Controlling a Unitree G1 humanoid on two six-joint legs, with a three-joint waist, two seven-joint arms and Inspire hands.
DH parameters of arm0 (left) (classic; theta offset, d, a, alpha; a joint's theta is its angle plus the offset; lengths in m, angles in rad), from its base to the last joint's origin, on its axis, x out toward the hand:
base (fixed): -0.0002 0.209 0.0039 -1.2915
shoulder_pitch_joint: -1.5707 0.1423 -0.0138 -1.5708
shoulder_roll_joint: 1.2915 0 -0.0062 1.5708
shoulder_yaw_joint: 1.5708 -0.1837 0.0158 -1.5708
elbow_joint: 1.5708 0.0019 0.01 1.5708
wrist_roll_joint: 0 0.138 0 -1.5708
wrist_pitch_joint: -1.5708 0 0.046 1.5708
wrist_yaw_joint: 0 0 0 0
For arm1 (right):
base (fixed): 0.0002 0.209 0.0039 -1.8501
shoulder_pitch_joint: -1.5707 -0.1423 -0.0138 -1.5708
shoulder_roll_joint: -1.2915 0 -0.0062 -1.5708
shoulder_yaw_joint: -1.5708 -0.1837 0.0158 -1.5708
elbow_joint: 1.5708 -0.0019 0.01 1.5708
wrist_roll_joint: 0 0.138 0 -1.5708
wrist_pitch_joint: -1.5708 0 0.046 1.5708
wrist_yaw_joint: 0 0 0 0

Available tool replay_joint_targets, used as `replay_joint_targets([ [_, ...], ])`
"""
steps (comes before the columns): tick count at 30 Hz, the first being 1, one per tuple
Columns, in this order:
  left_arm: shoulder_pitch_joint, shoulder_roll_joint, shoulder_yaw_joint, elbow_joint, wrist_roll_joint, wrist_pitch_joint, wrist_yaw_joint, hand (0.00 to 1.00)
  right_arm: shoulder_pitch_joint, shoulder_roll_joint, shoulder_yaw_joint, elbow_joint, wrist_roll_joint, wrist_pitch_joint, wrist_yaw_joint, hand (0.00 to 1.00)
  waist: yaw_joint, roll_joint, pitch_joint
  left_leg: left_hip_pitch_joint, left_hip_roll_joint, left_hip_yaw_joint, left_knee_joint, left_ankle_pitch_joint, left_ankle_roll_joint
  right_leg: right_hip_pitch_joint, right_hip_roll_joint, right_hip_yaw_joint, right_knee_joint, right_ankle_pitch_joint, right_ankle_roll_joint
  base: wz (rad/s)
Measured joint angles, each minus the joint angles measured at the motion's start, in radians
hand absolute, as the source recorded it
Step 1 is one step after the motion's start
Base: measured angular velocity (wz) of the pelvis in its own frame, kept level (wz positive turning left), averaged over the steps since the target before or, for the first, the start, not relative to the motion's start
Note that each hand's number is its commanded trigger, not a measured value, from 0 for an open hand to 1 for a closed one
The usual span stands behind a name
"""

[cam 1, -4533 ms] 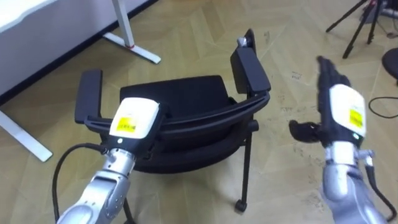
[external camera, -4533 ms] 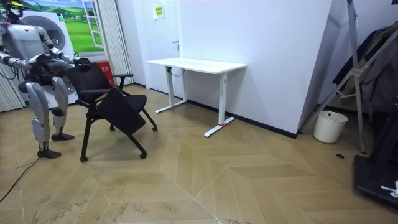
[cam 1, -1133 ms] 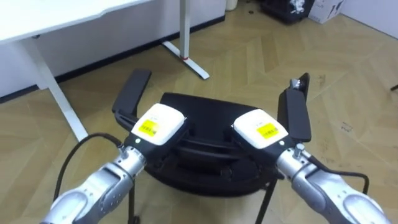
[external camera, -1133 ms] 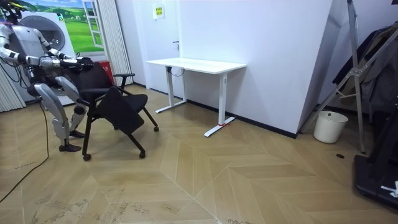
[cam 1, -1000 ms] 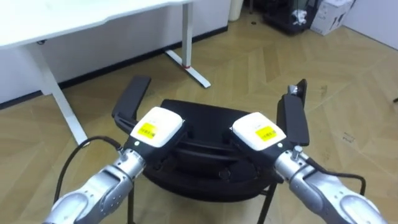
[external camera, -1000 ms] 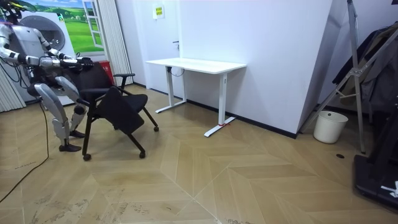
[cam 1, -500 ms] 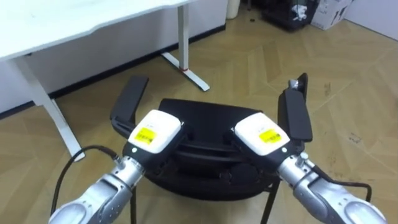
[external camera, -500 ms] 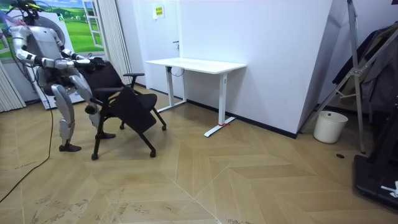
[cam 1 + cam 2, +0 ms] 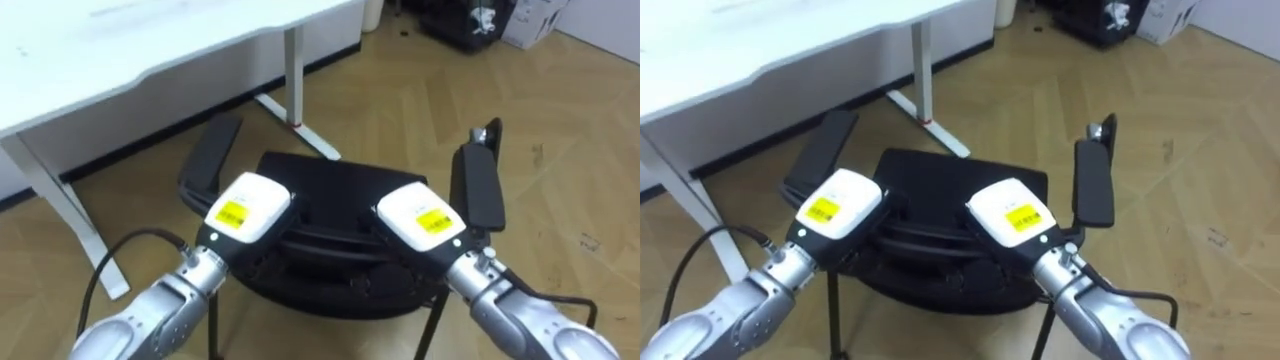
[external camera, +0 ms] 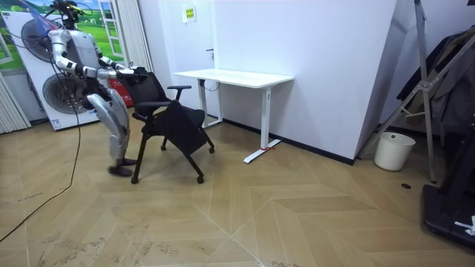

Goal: Push chair

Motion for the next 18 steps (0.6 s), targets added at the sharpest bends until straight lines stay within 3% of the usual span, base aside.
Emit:
replay_joint_targets([
  [1, 0.008, 0.000, 0.000, 0.003, 0.000, -0.006, 0.001, 1.00, 0.010, 0.002, 0.000, 0.000, -0.001, -0.005, -0.001, 1.00, -0.016, 0.000, -0.0007, 0.027, -0.008, -0.025, -0.011, -0.013, -0.007, 0.011, 0.001, 0.002, -0.143, 0.055, 0.000, 0.73],
  [2, 0.013, -0.002, 0.000, 0.009, -0.001, -0.010, 0.003, 1.00, 0.015, 0.002, 0.000, 0.002, -0.001, -0.009, -0.002, 1.00, -0.030, -0.005, -0.0046, 0.056, -0.016, -0.056, -0.017, -0.029, -0.014, 0.026, -0.004, 0.005, -0.227, 0.138, -0.004, 0.81],
  [3, 0.019, -0.009, 0.002, 0.010, 0.001, -0.010, 0.001, 1.00, 0.022, 0.002, -0.002, 0.002, -0.010, -0.010, -0.005, 1.00, -0.035, -0.009, -0.0146, 0.080, -0.013, -0.082, -0.023, -0.045, -0.027, 0.058, 0.013, 0.014, -0.250, 0.192, -0.024, 0.60],
  [5, 0.009, -0.017, 0.005, 0.012, 0.001, -0.010, 0.000, 1.00, 0.019, 0.001, -0.021, 0.003, -0.010, -0.021, -0.005, 1.00, -0.032, -0.004, -0.0136, 0.097, 0.000, -0.112, -0.022, -0.068, -0.046, 0.080, 0.031, 0.006, -0.245, 0.221, -0.055, 0.47],
  [7, -0.006, -0.024, 0.006, 0.017, 0.002, -0.009, 0.000, 1.00, 0.007, -0.001, -0.029, 0.004, -0.013, -0.020, 0.000, 1.00, -0.029, 0.007, -0.0185, 0.104, 0.025, -0.130, -0.030, -0.081, -0.064, 0.091, 0.048, -0.027, -0.234, 0.205, -0.077, 0.36],
  [10, -0.021, -0.045, 0.032, 0.019, 0.024, -0.004, 0.004, 1.00, -0.030, -0.005, -0.036, 0.012, -0.016, -0.020, 0.017, 1.00, -0.025, 0.002, -0.0150, 0.118, 0.055, -0.125, -0.022, -0.091, -0.090, 0.095, 0.055, -0.058, -0.181, 0.140, -0.095, 0.24],
  [12, -0.023, -0.057, 0.048, 0.020, 0.037, -0.004, 0.001, 1.00, -0.048, -0.002, -0.036, 0.020, -0.019, -0.020, 0.028, 1.00, -0.020, -0.008, -0.0067, 0.114, 0.076, -0.089, 0.042, -0.097, -0.102, 0.113, 0.055, -0.073, -0.155, 0.093, -0.105, 0.23],
  [13, -0.023, -0.058, 0.052, 0.018, 0.040, -0.004, -0.001, 1.00, -0.049, -0.001, -0.037, 0.023, -0.019, -0.021, 0.029, 1.00, -0.014, -0.014, -0.0037, 0.097, 0.096, -0.056, 0.109, -0.099, -0.105, 0.128, 0.054, -0.092, -0.138, 0.063, -0.111, 0.33],
  [15, -0.023, -0.059, 0.055, 0.006, 0.048, -0.004, -0.005, 1.00, -0.046, -0.001, -0.050, 0.025, -0.018, -0.037, 0.028, 1.00, -0.012, -0.018, -0.0004, 0.060, 0.132, -0.034, 0.220, -0.093, -0.116, 0.153, 0.054, -0.133, -0.122, 0.026, -0.126, 0.45],
  [17, -0.024, -0.060, 0.058, -0.003, 0.057, -0.004, -0.009, 1.00, -0.040, 0.003, -0.059, 0.026, -0.017, -0.042, 0.024, 1.00, -0.019, -0.028, 0.0058, 0.019, 0.167, -0.023, 0.322, -0.057, -0.172, 0.190, 0.057, -0.171, -0.124, -0.009, -0.137, 0.53],
  [18, -0.024, -0.061, 0.060, -0.003, 0.058, -0.003, -0.009, 1.00, -0.040, 0.004, -0.061, 0.026, -0.017, -0.042, 0.024, 1.00, -0.020, -0.030, 0.0062, 0.008, 0.175, -0.019, 0.342, -0.045, -0.174, 0.199, 0.057, -0.182, -0.129, -0.014, -0.139, 0.46],
])
